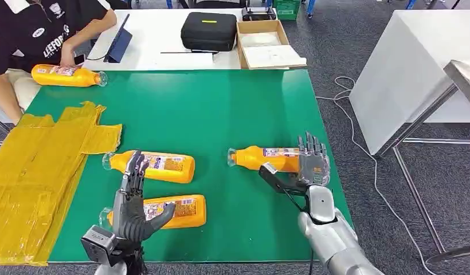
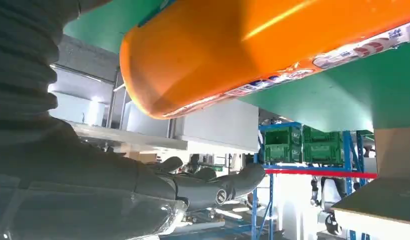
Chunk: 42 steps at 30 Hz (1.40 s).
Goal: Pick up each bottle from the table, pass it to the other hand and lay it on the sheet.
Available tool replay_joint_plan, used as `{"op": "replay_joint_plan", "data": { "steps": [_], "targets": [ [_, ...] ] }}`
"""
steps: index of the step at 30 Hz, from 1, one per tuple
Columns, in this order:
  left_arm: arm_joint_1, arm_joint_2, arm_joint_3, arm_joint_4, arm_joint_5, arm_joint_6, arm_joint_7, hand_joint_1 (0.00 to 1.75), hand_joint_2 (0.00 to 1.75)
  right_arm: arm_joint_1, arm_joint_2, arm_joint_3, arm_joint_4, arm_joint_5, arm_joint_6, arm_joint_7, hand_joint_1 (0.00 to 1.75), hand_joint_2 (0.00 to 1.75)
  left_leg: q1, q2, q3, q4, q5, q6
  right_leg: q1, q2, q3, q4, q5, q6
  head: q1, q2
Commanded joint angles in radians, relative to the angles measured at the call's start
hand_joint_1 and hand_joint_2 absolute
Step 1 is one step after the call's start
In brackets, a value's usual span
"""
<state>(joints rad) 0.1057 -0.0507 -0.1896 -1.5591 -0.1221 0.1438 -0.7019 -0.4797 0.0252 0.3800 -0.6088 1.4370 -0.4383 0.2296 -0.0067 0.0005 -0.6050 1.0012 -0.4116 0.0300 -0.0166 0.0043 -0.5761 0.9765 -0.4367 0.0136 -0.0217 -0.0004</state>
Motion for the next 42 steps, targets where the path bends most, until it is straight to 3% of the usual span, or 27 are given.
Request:
{"op": "replay_joint_plan", "data": {
  "steps": [1, 6, 10, 18, 26, 34, 39, 42],
  "targets": [
    [-0.035, -0.017, 0.011, 0.085, -0.01, -0.008, 0.004, 0.0, 1.75, -0.037, 0.003, -0.011, 0.055, 0.004, 0.031, -0.004, 0.0, 1.75, 0.0, -0.001, 0.003, -0.001, 0.0, -0.003, 0.0, -0.001, 0.003, -0.001, 0.0, -0.002, 0.0, 0.0],
    [-0.036, -0.012, 0.016, 0.085, -0.006, -0.019, 0.004, 0.0, 1.75, -0.081, 0.023, -0.1, 0.105, -0.132, 0.214, -0.159, 0.0, 1.75, 0.0, 0.0, 0.001, 0.0, 0.0, -0.002, 0.0, 0.0, 0.001, 0.0, 0.0, -0.001, 0.0, 0.0],
    [-0.059, -0.01, 0.007, 0.11, -0.001, -0.024, 0.004, 0.0, 1.75, -0.127, 0.007, -0.098, 0.147, -0.154, 0.313, -0.209, 0.0, 1.75, 0.0, 0.0, 0.001, 0.0, 0.0, -0.002, 0.0, 0.0, 0.0, 0.0, 0.0, -0.001, 0.0, 0.0],
    [-0.058, -0.01, 0.007, 0.109, -0.001, -0.024, 0.004, 0.0, 1.75, -0.124, 0.01, -0.097, 0.146, -0.154, 0.311, -0.209, 0.0, 1.75, 0.0, -0.001, 0.002, -0.001, 0.001, -0.001, 0.0, -0.001, 0.001, 0.0, 0.0, -0.001, 0.0, 0.0],
    [-0.104, -0.017, -0.017, 0.175, 0.007, -0.041, 0.004, 0.0, 1.75, -0.218, 0.013, -0.094, 0.196, -0.172, 0.407, -0.213, 0.0, 1.75, -0.001, 0.0, 0.001, 0.0, 0.001, -0.001, -0.001, -0.001, 0.0, 0.0, 0.0, -0.001, 0.0, 0.0],
    [-0.108, -0.019, -0.019, 0.181, 0.009, -0.042, 0.004, 0.0, 1.75, -0.219, 0.012, -0.091, 0.208, -0.17, 0.414, -0.207, 0.0, 1.75, 0.0, -0.001, 0.002, 0.0, 0.001, -0.001, 0.0, -0.001, 0.002, 0.0, 0.0, -0.001, 0.0, 0.0],
    [-0.164, -0.045, -0.032, 0.245, 0.003, -0.056, 0.004, 0.0, 1.75, -0.24, 0.002, -0.144, 0.286, -0.249, 0.554, -0.188, 0.0, 1.75, 0.0, -0.003, 0.002, 0.0, 0.001, -0.001, 0.0, -0.004, 0.003, 0.0, 0.0, -0.001, 0.0, 0.0],
    [-0.172, -0.046, -0.036, 0.254, 0.0, -0.051, 0.004, 0.0, 1.75, -0.252, 0.0, -0.146, 0.306, -0.256, 0.562, -0.169, 0.0, 1.75, 0.0, -0.003, 0.002, 0.0, 0.002, -0.001, 0.0, -0.004, 0.003, -0.001, 0.0, -0.001, 0.0, 0.0]
  ]
}}
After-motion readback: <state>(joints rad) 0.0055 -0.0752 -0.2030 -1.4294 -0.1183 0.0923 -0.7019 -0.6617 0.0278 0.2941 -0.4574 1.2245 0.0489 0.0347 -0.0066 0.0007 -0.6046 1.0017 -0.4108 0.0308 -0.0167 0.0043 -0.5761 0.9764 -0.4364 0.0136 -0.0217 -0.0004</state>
